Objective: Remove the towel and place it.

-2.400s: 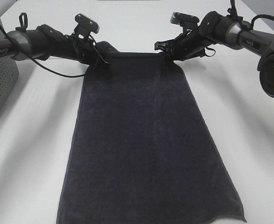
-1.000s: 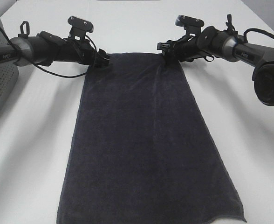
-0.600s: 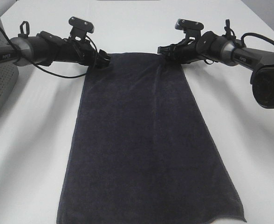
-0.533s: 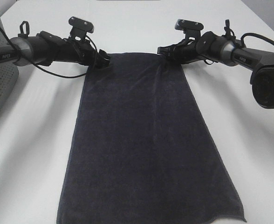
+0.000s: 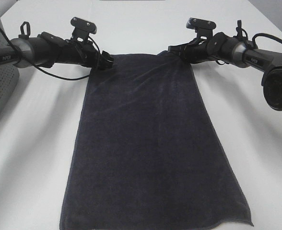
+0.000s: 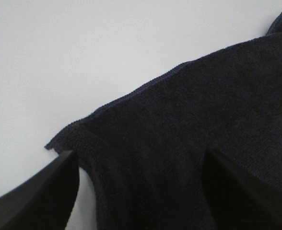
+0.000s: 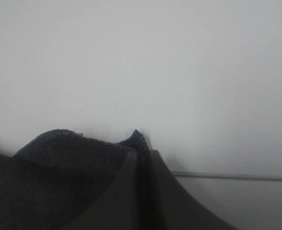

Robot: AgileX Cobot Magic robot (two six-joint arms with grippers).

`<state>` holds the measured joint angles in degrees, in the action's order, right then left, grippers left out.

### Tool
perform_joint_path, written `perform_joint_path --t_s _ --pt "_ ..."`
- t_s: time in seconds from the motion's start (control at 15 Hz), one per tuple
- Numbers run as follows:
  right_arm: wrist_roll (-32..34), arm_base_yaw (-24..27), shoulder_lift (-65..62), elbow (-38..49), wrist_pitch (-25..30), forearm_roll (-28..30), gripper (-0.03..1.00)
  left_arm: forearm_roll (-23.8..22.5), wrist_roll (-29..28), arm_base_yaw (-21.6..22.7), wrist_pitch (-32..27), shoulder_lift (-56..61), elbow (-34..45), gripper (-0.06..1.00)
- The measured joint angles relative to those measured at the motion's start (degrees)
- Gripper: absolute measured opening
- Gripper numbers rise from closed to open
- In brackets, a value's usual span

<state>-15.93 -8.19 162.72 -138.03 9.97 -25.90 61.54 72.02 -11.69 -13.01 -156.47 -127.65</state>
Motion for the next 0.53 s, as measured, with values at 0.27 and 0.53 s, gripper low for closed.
perform_joint_path --t_s 0.27,0.53 --pt "0.0 0.1 0.0 0.0 -0.3 0.7 0.02 0.0 0.0 0.0 0.0 0.0 0.0 0.68" --pt "0.1 0.1 0.0 0.0 0.6 3.0 0.03 0.0 0.0 0.0 0.0 0.0 0.0 0.68"
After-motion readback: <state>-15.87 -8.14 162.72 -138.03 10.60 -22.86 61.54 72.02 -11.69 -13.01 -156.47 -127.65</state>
